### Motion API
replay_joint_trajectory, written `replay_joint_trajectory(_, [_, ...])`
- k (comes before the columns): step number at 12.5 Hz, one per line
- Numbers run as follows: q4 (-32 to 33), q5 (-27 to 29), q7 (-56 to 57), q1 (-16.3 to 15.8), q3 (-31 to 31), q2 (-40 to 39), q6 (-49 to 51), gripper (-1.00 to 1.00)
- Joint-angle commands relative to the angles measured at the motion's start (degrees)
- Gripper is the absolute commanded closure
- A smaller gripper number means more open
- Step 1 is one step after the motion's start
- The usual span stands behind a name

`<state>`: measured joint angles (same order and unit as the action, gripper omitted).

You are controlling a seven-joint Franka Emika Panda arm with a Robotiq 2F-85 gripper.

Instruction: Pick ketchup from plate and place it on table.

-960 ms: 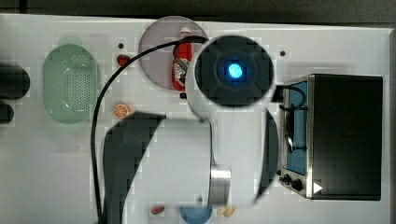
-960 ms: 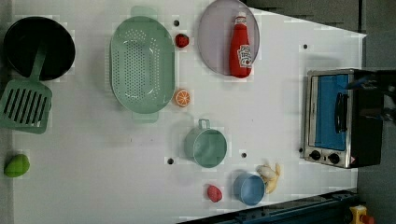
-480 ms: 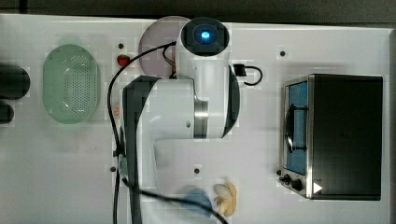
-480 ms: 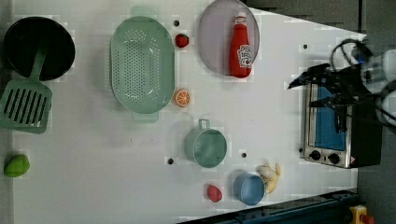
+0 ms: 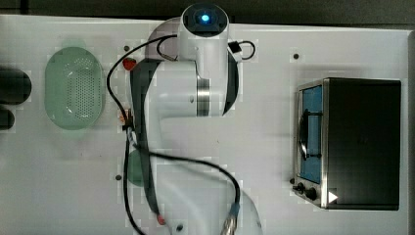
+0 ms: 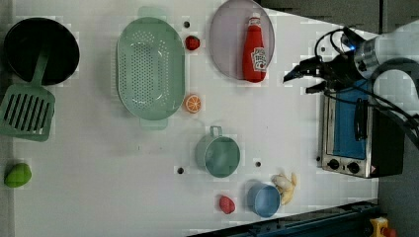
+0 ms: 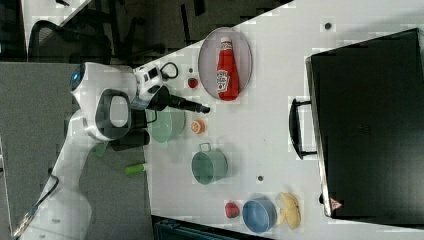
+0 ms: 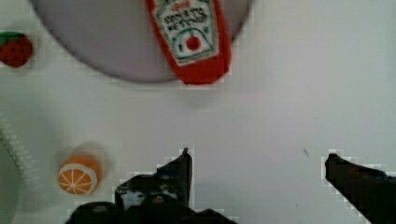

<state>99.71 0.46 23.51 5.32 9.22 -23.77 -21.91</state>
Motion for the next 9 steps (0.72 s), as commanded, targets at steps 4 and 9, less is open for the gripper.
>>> replay_joint_trajectory(4, [-8.1, -8.8, 10.1, -2.5, 0.1, -10.2, -12.4, -1.00])
replay_joint_trajectory(9, [-11.1, -10.1, 10.1, -2.8, 0.1, -18.5, -19.7, -1.00])
